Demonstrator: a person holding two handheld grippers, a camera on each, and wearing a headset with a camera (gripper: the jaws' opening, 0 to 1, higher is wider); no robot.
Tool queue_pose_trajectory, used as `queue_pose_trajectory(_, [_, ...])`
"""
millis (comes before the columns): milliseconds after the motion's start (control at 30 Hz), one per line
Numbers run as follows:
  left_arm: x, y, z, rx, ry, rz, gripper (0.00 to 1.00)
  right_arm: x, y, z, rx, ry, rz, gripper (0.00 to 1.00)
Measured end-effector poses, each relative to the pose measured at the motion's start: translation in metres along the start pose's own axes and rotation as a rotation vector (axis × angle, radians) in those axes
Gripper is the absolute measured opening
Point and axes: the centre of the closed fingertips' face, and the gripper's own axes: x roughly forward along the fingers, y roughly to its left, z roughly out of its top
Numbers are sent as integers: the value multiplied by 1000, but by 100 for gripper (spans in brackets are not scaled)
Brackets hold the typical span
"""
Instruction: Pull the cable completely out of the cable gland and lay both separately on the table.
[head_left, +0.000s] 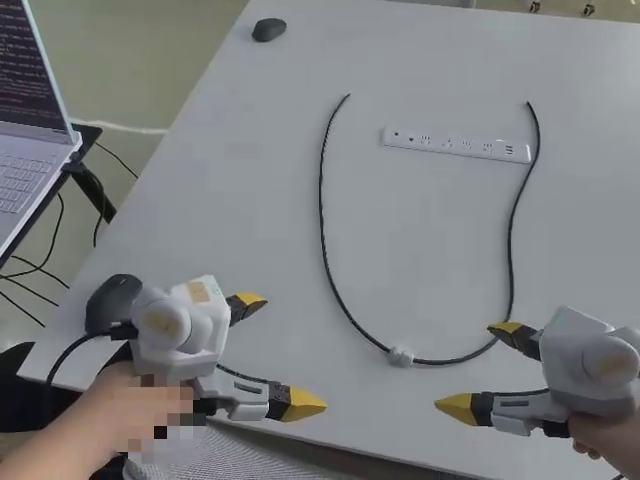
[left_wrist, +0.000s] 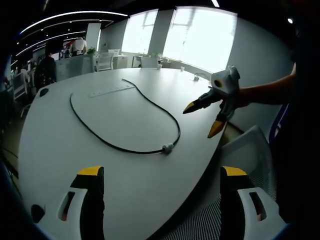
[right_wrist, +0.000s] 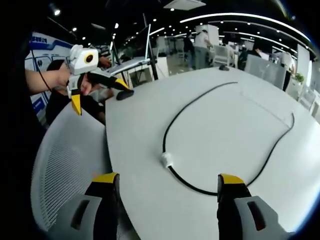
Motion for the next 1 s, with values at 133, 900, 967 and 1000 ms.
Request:
queue_pose_trajectory(133, [2, -1, -2, 1, 8, -11, 96, 7, -2, -2, -24, 36, 17, 75])
queue_pose_trajectory(900, [11, -7, -3, 5, 30, -39, 96, 51, -2, 1, -127, 156, 111, 51])
queue_pose_trajectory(967, [10, -8, -5, 9, 40, -38, 96, 55, -1, 3, -132, 155, 115, 49])
queue_pose_trajectory(1000, [9, -8, -6, 8, 39, -39, 96, 56, 0, 3, -140, 161, 117, 49])
